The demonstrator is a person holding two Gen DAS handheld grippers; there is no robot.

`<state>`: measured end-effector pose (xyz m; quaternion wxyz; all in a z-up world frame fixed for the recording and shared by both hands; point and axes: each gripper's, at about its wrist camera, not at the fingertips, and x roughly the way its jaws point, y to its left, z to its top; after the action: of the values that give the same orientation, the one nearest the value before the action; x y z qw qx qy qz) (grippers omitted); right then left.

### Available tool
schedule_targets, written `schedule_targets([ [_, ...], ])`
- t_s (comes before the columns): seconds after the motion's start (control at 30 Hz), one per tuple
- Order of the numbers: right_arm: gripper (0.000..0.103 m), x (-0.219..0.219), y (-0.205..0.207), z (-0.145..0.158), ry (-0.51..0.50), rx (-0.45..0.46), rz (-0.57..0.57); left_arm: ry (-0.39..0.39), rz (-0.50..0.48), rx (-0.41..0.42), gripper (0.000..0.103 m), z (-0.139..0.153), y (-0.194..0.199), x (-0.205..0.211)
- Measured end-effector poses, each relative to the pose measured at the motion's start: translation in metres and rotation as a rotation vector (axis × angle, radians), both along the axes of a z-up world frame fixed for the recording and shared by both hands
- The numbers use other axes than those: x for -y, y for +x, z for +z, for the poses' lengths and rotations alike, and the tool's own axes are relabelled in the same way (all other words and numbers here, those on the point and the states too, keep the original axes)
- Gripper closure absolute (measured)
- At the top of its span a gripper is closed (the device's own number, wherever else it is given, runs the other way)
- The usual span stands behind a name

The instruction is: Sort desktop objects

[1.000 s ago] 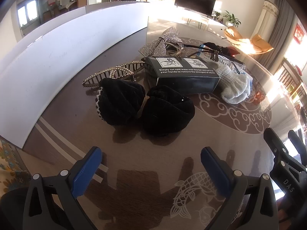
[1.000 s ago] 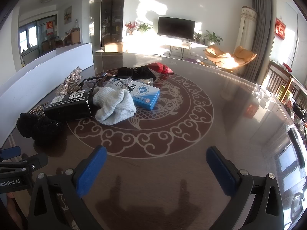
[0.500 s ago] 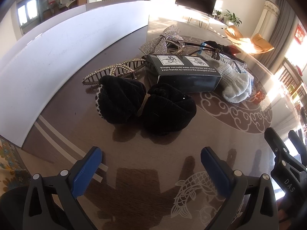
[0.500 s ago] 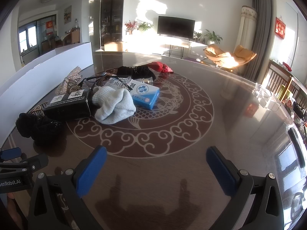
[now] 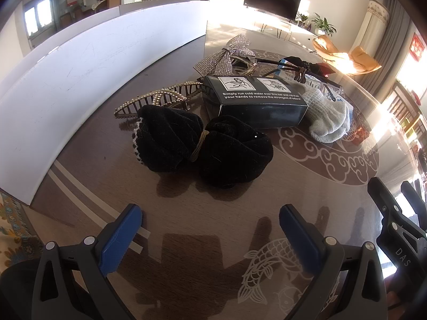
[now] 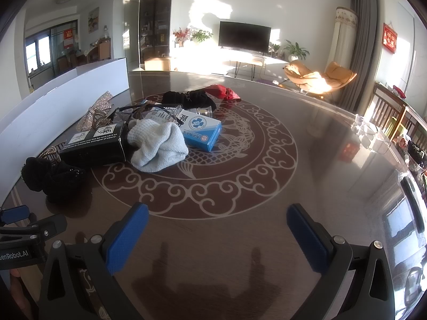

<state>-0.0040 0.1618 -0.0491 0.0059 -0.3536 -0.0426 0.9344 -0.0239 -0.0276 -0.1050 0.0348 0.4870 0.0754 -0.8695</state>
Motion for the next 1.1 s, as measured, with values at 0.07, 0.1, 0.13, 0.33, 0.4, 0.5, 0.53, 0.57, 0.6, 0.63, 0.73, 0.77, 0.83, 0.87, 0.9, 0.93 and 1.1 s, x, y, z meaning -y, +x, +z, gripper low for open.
schedule_targets([
  [0.07,0.000,-0.0001,0.0000,0.0001,0.000,0.000,0.000,-0.001,0.000,0.000,0.000,0.0000,0.0002,-0.0001],
  [0.1,0.000,0.0002,0.0003,-0.0001,0.000,0.000,0.000,-0.001,0.000,0.000,0.000,0.0000,0.0000,0.0000],
  [0.13,0.000,-0.0001,0.0000,0.0002,0.000,0.000,0.000,-0.001,0.000,0.001,0.000,0.0000,0.0001,0.0000],
  [0.33,0.000,-0.0004,-0.0004,-0.0005,-0.001,0.005,0.000,-0.003,-0.001,0.001,0.000,-0.0007,-0.0003,-0.0006],
  [0.4,0.000,-0.0004,-0.0012,-0.0006,-0.001,0.007,-0.001,-0.003,-0.001,0.001,0.000,-0.0006,-0.0004,-0.0007],
  [0.5,0.000,-0.0001,-0.0017,-0.0010,-0.001,0.011,-0.002,-0.003,0.000,0.001,0.000,-0.0006,-0.0003,-0.0007],
  [0.53,0.000,-0.0001,-0.0017,-0.0007,-0.001,0.013,-0.003,-0.003,0.000,0.001,0.000,-0.0006,-0.0003,-0.0007],
  [0.57,0.000,-0.0005,-0.0019,-0.0002,-0.002,0.014,-0.003,-0.003,-0.001,0.001,0.000,-0.0007,-0.0002,-0.0007],
  [0.6,0.000,-0.0004,-0.0018,-0.0003,-0.002,0.015,-0.003,-0.004,-0.001,0.001,0.000,-0.0006,-0.0003,-0.0007],
  [0.63,0.000,-0.0006,-0.0025,0.0000,-0.002,0.017,-0.004,-0.003,-0.001,0.001,0.000,-0.0006,-0.0002,-0.0007],
  [0.73,0.000,-0.0003,-0.0020,0.0002,-0.003,0.020,-0.005,-0.003,0.000,0.001,0.000,-0.0006,-0.0002,-0.0006],
  [0.77,0.000,-0.0006,-0.0016,0.0006,-0.003,0.021,-0.005,-0.003,0.000,0.001,0.000,-0.0005,-0.0003,-0.0006],
  [0.83,0.000,-0.0011,-0.0012,0.0011,-0.005,0.022,-0.006,-0.003,0.000,0.001,0.000,-0.0005,-0.0002,-0.0006],
  [0.87,0.000,-0.0013,-0.0018,0.0010,-0.004,0.022,-0.006,-0.003,0.000,0.001,0.000,-0.0005,-0.0002,-0.0006],
  [0.9,0.000,-0.0011,-0.0013,0.0011,-0.005,0.022,-0.006,-0.003,0.000,0.001,0.000,-0.0005,-0.0002,-0.0006],
  [0.93,0.000,-0.0011,-0.0012,0.0011,-0.005,0.022,-0.006,-0.003,0.000,0.001,0.000,-0.0005,-0.0002,-0.0006],
  [1.1,0.000,-0.0020,-0.0022,0.0013,-0.009,0.023,-0.008,-0.003,0.000,0.001,0.000,-0.0004,-0.0002,-0.0004],
])
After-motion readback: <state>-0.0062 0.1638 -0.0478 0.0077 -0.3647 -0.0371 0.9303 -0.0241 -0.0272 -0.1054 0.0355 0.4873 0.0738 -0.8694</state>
